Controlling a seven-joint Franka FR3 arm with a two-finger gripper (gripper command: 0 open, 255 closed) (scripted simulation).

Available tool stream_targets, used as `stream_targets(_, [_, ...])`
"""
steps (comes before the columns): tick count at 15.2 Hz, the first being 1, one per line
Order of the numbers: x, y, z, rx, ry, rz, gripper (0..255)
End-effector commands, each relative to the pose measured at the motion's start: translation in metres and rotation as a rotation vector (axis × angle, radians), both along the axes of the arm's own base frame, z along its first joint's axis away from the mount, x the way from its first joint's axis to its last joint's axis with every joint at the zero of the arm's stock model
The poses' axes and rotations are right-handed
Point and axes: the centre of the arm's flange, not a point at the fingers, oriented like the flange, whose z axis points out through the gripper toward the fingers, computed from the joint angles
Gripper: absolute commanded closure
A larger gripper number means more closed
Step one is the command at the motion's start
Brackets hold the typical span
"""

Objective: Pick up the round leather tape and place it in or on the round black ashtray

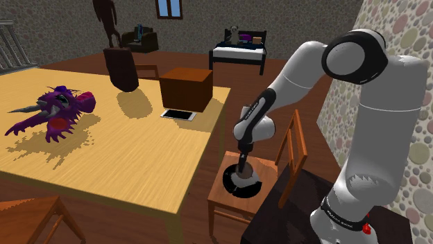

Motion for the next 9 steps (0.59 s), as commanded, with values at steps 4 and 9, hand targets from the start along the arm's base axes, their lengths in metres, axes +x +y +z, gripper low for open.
stream_targets(4, [0.001, -0.006, 0.035, 0.000, 0.001, 0.000, 0])
stream_targets(9, [0.001, -0.006, 0.035, 0.000, 0.001, 0.000, 0])
